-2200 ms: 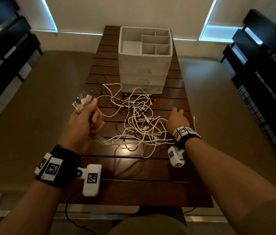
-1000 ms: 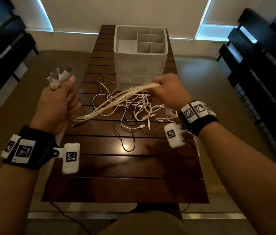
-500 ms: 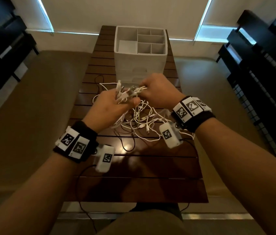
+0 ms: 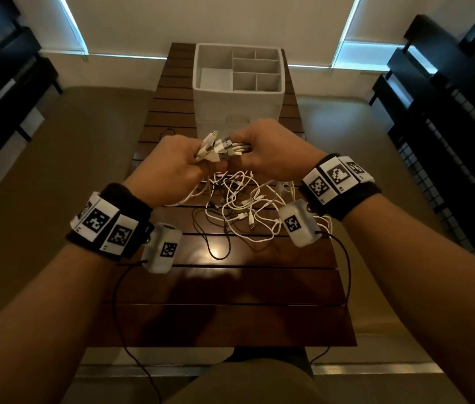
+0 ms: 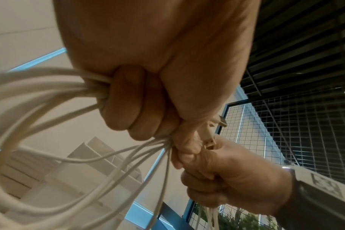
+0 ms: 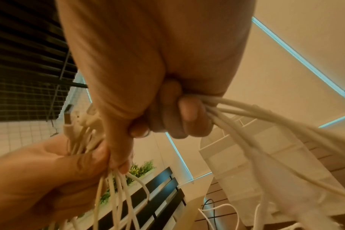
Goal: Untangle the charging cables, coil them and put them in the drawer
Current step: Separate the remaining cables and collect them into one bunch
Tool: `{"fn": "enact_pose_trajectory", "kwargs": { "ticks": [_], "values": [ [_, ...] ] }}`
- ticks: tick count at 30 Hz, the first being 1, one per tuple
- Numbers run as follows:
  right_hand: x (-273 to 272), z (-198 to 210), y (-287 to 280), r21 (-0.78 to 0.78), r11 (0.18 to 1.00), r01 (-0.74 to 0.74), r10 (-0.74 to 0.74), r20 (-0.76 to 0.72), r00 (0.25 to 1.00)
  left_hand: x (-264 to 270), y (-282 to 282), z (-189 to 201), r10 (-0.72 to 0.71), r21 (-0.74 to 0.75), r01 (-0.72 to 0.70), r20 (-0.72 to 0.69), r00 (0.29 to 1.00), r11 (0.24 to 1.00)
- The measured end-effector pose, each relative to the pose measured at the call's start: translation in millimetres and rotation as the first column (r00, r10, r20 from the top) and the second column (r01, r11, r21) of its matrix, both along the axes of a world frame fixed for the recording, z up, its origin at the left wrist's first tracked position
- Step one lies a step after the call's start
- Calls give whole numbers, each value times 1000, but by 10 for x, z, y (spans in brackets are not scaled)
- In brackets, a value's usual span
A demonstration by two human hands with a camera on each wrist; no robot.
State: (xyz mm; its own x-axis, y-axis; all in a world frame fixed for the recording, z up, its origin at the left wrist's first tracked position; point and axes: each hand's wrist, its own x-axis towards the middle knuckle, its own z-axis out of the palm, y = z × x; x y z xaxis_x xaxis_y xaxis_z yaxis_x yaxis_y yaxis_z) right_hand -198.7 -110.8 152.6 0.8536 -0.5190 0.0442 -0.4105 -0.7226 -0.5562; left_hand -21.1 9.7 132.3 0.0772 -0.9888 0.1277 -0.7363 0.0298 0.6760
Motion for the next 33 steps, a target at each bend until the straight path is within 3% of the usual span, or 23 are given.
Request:
{"fn": "enact_pose_trajectory", "kwargs": {
  "ticks": [2,5,7,10,15,16,18,20,21,24,26,28,30,31,33],
  "values": [
    [-19,2,2,68,998,-6,3,38,999,28,0,43,-1,-45,2,10,1000,999],
    [-103,-122,-47,131,991,29,-38,71,997,125,36,63,67,-117,-80,-113,991,990],
    [-156,-291,-99,111,986,124,-133,75,988,193,67,46,97,-150,-128,-201,975,980],
    [-156,-415,-130,54,964,260,-263,66,962,252,63,-20,113,-159,-150,-225,968,976],
    [-131,-283,-137,1,941,339,-325,284,902,284,1,-85,143,-155,-183,-237,961,971],
    [-146,-311,-142,21,952,305,-301,243,922,280,-8,-70,156,-170,-198,-234,960,965],
    [-202,-416,-190,31,967,254,-254,-6,967,317,-35,-18,197,-232,-255,-244,949,939],
    [-273,-427,-275,37,959,280,-271,-157,950,382,-48,19,221,-293,-292,-252,942,910],
    [-294,-381,-313,31,951,308,-303,-118,946,413,-53,11,221,-305,-287,-235,947,908],
    [-314,-251,-357,28,930,366,-363,207,908,389,-75,-81,213,-235,-265,-225,951,935],
    [-340,-266,-301,30,937,348,-343,275,898,339,-109,-107,217,-212,-273,-253,943,938],
    [-395,-393,-304,-29,956,292,-291,29,956,301,-137,-105,208,-218,-268,-265,942,938],
    [-466,-465,-351,-21,966,258,-257,-211,943,269,-127,-78,202,-223,-267,-274,940,938],
    [-488,-435,-382,-5,961,275,-270,-197,942,263,-115,-65,199,-222,-267,-286,937,938],
    [-515,-304,-379,21,939,343,-343,55,938,291,-85,-76,192,-223,-267,-309,932,938]
  ]
}}
